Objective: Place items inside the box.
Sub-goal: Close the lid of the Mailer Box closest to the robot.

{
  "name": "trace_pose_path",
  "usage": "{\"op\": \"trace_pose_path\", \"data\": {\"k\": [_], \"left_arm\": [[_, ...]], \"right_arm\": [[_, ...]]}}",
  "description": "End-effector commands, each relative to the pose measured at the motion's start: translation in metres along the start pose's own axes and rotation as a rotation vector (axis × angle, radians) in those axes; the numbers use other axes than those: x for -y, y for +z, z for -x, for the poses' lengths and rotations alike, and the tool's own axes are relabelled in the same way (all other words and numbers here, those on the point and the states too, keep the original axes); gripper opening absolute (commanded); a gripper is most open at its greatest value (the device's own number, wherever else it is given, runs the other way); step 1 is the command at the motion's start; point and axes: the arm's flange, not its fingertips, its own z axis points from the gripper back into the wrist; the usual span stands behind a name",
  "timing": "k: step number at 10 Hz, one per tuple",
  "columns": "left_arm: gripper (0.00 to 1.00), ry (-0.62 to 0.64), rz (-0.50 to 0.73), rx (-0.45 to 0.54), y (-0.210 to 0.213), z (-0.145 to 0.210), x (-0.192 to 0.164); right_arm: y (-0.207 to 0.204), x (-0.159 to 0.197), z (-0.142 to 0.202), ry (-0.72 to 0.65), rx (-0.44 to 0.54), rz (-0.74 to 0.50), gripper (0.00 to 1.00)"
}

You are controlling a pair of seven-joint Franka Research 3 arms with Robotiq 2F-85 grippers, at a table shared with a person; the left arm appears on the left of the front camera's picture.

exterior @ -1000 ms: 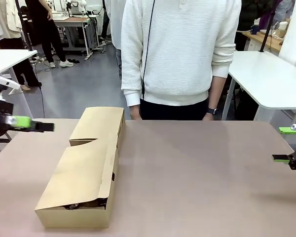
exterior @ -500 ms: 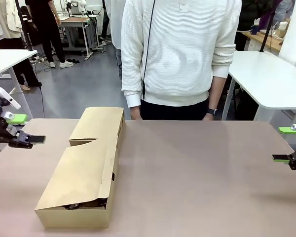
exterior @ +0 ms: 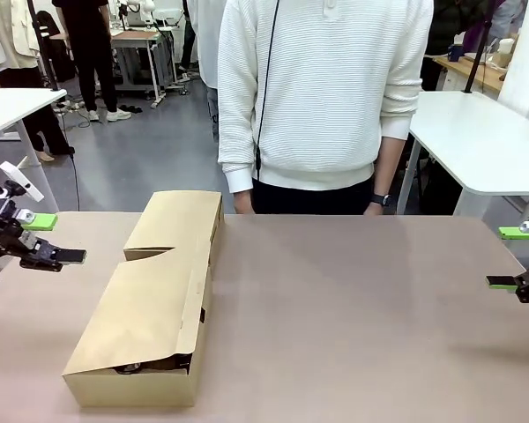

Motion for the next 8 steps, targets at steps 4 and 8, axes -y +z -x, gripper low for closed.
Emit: {"op": "trace_pose_path", "data": {"k": [4,8], "left_arm": [[1.00,0.002,0.018,0.016,0.0005,-0.0008,0.0061],[1.00,0.002,0.018,0.016,0.0005,-0.0008,0.0061]], "right_arm": [[-0.0001,-0.0036,0.0000,-0.018,0.004,0.006,1.00],[-0.0001,-0.0036,0.0000,-0.018,0.004,0.006,1.00]]}}
